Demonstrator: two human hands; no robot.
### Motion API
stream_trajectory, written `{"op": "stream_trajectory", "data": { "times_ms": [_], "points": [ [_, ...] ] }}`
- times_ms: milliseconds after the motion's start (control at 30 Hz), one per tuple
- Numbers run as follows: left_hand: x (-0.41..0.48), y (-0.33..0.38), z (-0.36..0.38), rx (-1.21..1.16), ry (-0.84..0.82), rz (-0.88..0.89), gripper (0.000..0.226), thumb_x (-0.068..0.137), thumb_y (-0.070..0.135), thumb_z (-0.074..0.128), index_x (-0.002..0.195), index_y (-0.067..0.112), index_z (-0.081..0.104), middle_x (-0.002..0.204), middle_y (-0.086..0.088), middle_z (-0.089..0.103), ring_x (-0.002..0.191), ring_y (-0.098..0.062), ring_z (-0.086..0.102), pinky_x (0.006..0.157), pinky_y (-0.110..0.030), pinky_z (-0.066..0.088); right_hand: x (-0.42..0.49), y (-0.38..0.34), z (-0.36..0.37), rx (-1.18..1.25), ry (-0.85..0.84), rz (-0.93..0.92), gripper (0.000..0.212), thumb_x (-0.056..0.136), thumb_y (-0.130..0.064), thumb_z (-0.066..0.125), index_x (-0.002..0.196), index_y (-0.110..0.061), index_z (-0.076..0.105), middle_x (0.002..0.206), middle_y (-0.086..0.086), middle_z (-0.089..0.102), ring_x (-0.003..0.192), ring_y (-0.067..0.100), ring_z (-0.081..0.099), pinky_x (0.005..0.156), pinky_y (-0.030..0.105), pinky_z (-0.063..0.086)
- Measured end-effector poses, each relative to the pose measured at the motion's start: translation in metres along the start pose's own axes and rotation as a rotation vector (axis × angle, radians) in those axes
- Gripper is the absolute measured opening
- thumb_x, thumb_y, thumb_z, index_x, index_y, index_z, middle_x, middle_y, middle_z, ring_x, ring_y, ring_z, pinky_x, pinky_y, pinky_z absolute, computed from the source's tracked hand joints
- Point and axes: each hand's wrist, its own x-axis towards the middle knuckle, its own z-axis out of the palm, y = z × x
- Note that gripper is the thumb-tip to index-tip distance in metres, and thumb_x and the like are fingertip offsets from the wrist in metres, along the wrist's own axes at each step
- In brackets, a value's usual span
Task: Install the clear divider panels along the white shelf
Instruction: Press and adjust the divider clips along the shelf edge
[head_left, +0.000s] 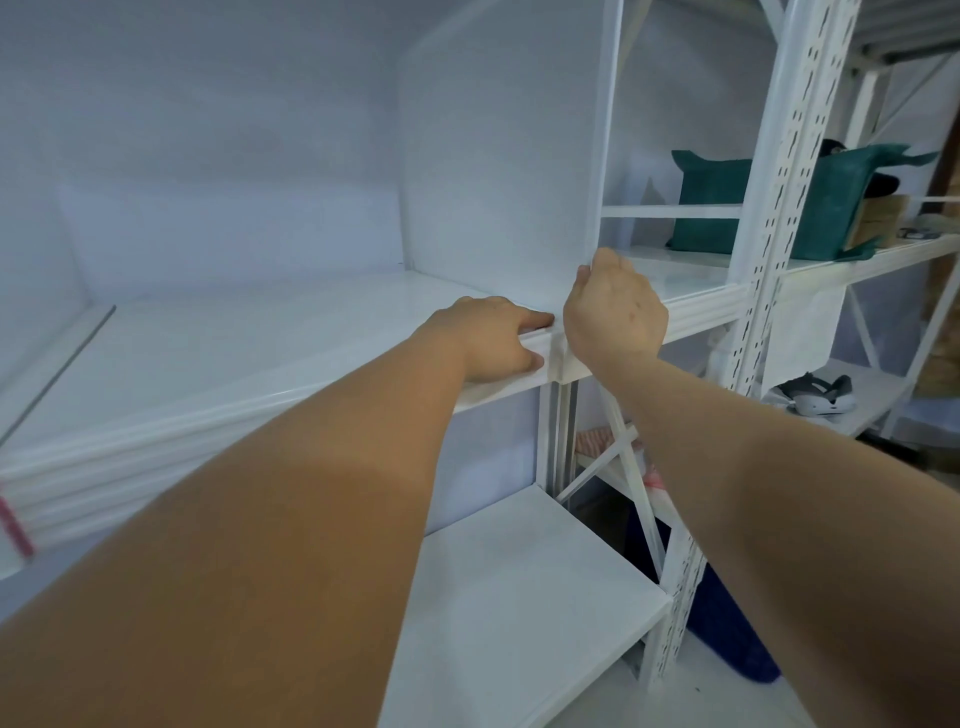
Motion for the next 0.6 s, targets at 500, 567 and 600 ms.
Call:
{"op": "stream_trajectory", "data": {
  "times_ms": [500, 567, 600],
  "points": [
    [-0.0046, 0.0022, 0.0002, -0.001, 0.013, 0.004, 0.058, 0.090, 0.041, 0.050, 0.142, 0.051, 0.025, 0.144, 0.004, 0.043, 0.131, -0.026, 0.039, 0.105, -0.042, 0.038, -0.0045, -0.0037, 0.0034, -0.075, 0.009, 0.044, 0.030, 0.102, -0.023, 0.027, 0.118, -0.008, 0.047, 0.119, 0.008, 0.056, 0.106, 0.030, 0.054, 0.069, 0.034, 0.033],
    [-0.0056, 0.0030, -0.0001, 0.014, -0.004, 0.003, 0.059, 0.092, 0.041, 0.048, 0.143, 0.051, 0.022, 0.146, 0.003, 0.041, 0.131, -0.027, 0.037, 0.106, -0.043, 0.037, -0.0044, -0.0047, 0.0020, -0.060, -0.008, 0.055, 0.030, 0.102, -0.023, 0.027, 0.119, -0.009, 0.048, 0.121, 0.008, 0.055, 0.109, 0.029, 0.053, 0.070, 0.034, 0.033],
    [-0.0061, 0.0034, 0.0000, 0.021, -0.014, 0.001, 0.057, 0.092, 0.041, 0.047, 0.143, 0.052, 0.022, 0.147, 0.003, 0.039, 0.132, -0.027, 0.036, 0.107, -0.043, 0.036, -0.0037, -0.0051, 0.0009, -0.044, -0.019, 0.062, 0.030, 0.101, -0.022, 0.027, 0.119, -0.009, 0.049, 0.122, 0.008, 0.055, 0.109, 0.029, 0.053, 0.070, 0.033, 0.032]
  ]
}}
